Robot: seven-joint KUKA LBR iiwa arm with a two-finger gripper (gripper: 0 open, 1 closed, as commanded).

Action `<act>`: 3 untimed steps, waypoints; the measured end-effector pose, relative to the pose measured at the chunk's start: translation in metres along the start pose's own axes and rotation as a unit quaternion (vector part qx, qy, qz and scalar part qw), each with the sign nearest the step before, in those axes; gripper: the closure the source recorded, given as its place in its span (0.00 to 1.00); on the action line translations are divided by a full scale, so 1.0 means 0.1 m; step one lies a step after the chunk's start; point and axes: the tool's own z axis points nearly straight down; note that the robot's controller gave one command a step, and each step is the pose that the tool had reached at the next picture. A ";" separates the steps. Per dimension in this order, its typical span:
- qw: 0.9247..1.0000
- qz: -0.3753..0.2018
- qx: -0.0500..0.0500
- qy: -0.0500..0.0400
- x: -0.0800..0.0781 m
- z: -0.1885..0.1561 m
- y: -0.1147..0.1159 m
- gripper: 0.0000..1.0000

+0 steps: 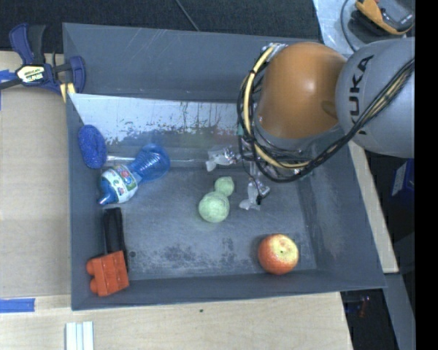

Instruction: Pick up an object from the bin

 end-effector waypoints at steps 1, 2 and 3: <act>1.000 -0.017 -0.003 0.003 -0.11 0.15 -0.09 0.00; 0.983 -0.185 0.001 -0.002 -0.21 0.79 -0.13 0.00; 0.975 -0.224 -0.001 -0.001 -0.26 0.88 -0.20 1.00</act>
Offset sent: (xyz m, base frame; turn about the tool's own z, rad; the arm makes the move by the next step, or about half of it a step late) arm 0.0246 0.0017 -0.0893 -0.4167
